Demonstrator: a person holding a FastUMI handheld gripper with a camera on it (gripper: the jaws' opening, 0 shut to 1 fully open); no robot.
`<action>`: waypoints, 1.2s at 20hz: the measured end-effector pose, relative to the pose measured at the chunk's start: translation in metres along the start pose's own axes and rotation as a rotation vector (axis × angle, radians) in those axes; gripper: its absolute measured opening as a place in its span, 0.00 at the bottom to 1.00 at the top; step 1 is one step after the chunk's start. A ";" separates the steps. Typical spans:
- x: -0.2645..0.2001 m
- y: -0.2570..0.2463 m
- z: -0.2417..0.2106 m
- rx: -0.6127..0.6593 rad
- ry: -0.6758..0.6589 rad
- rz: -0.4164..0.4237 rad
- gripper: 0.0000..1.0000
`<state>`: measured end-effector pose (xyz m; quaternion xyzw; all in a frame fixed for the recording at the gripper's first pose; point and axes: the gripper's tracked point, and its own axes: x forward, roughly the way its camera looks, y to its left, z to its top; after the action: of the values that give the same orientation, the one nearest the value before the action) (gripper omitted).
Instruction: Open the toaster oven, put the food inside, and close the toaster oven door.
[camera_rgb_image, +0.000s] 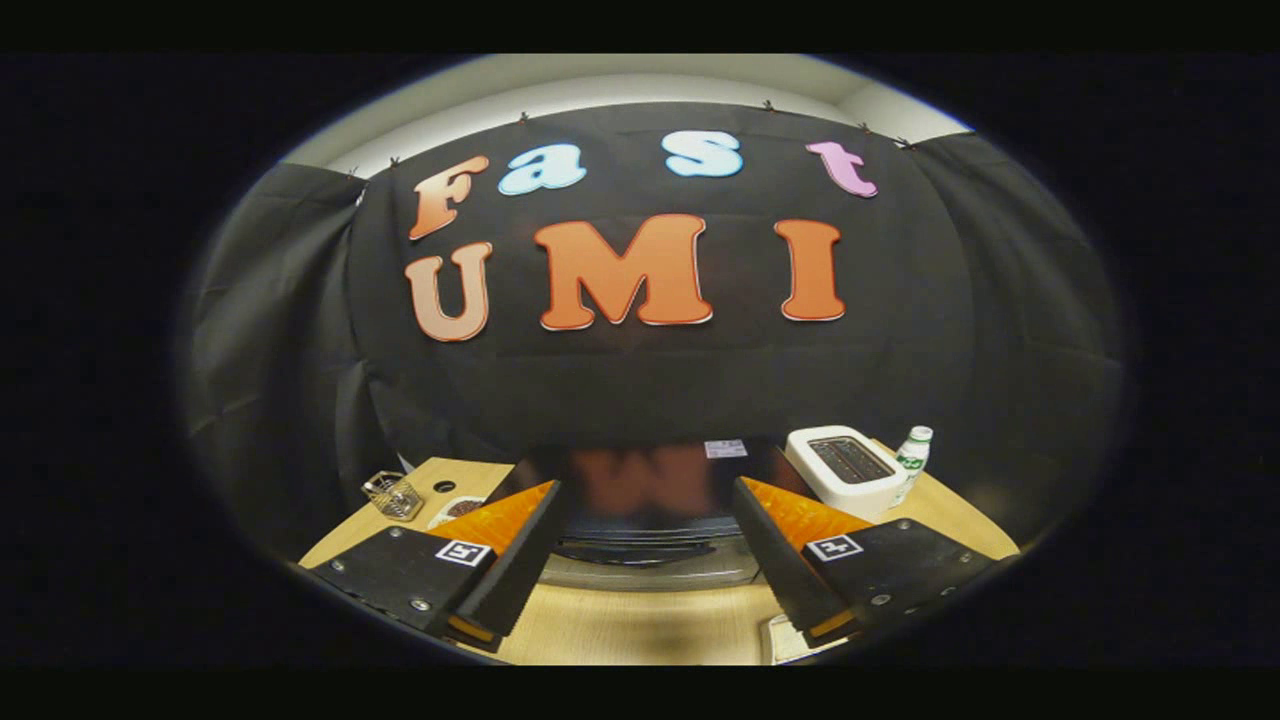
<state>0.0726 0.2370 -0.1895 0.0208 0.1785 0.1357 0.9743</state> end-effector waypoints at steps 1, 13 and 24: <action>0.006 0.002 -0.007 -0.009 0.015 -0.005 0.99; 0.046 0.013 -0.060 -0.033 0.145 -0.057 0.99; 0.041 0.014 -0.075 -0.036 0.206 -0.051 0.99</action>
<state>0.0792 0.2607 -0.2720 -0.0153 0.2758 0.1157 0.9541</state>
